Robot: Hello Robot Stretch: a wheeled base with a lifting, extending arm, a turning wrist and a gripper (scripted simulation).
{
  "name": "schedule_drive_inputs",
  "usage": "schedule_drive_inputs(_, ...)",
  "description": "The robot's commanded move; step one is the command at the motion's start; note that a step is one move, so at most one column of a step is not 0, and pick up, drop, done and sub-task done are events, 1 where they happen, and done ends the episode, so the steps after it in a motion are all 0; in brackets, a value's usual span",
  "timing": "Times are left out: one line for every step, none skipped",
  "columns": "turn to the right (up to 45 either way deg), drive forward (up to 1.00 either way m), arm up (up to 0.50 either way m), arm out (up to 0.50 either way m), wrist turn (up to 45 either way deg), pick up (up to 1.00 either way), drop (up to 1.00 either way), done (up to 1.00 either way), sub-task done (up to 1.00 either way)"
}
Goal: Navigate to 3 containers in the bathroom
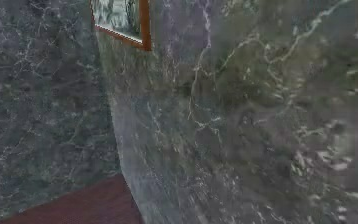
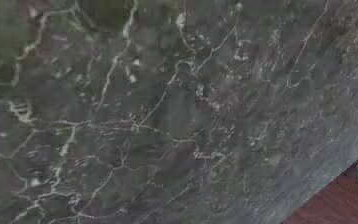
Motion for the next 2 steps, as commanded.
schedule_drive_inputs(-45.0, 0.00, 0.00, 0.00, 0.0, 0.00, 0.00, 0.00, 0.00)
schedule_drive_inputs(-9.0, 0.00, 0.00, 0.00, 0.0, 0.00, 0.00, 0.00, 0.00)
